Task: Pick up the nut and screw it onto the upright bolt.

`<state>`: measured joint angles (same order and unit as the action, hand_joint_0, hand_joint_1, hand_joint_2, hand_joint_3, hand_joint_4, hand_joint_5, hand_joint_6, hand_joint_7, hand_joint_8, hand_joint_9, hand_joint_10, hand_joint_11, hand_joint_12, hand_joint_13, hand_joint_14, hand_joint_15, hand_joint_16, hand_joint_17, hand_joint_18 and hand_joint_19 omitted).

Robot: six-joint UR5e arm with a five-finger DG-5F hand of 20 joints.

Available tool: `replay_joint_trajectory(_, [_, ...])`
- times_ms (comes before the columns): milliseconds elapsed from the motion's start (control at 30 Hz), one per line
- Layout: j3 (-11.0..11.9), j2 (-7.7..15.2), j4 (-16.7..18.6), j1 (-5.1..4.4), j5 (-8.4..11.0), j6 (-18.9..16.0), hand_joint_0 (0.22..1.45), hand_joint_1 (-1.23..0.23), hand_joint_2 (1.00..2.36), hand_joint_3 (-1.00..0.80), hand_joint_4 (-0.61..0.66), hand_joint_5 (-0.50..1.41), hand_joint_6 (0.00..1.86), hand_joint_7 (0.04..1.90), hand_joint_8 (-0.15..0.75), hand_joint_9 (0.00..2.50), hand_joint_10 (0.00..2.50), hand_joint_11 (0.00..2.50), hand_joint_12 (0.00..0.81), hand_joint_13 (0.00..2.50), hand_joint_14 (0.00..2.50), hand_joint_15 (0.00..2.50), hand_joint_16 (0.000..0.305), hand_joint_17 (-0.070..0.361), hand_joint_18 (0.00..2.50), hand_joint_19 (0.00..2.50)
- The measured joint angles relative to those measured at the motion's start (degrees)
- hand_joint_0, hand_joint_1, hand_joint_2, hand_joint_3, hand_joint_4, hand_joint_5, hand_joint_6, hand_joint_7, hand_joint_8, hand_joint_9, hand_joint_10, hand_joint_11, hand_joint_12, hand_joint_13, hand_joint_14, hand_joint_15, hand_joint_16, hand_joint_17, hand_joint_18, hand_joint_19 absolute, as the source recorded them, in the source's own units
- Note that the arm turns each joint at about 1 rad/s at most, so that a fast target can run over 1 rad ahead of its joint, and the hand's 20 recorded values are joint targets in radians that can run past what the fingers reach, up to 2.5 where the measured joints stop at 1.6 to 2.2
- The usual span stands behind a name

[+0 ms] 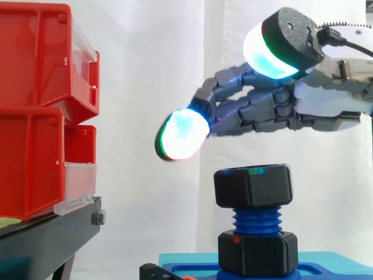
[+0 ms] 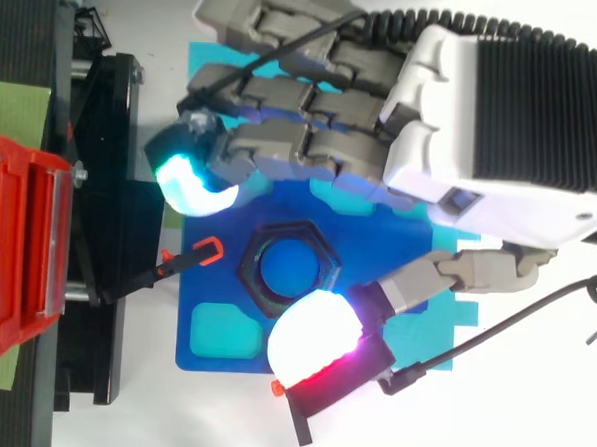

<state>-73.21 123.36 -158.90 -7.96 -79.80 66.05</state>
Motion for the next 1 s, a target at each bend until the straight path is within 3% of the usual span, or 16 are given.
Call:
replay_joint_trajectory(167, [-1.0, 0.0, -2.2, -0.33, -0.07, -0.4, 0.41, -0.08, 1.00, -0.50, 0.17, -0.14, 0.50, 0.80, 0.254, 0.32, 0.00, 0.00, 0.403, 0.00, 0.00, 0.00, 0.065, 0.146, 0.00, 0.03])
replay_joint_trajectory(600, [-1.4, 0.0, -2.7, -0.47, -0.13, -0.5, 0.42, -0.11, 1.00, -0.50, 0.19, -0.07, 0.50, 1.14, 0.272, 0.46, 0.00, 0.00, 0.395, 0.07, 0.00, 0.00, 0.066, 0.148, 0.00, 0.05])
replay_joint_trajectory(800, [-1.4, 0.0, -2.7, -0.44, -0.24, -0.5, 0.44, -0.21, 1.00, -0.50, 0.16, 0.00, 0.50, 1.30, 0.274, 0.74, 0.00, 0.00, 0.378, 0.29, 0.00, 0.00, 0.061, 0.136, 0.00, 0.04])
replay_joint_trajectory(1000, [-1.4, 0.0, -2.9, -0.16, -0.26, -0.3, 0.45, -0.25, 1.00, -0.50, 0.09, 0.06, 0.50, 1.36, 0.254, 1.01, 0.00, 0.00, 0.348, 0.52, 0.00, 0.00, 0.052, 0.116, 0.24, 0.08])
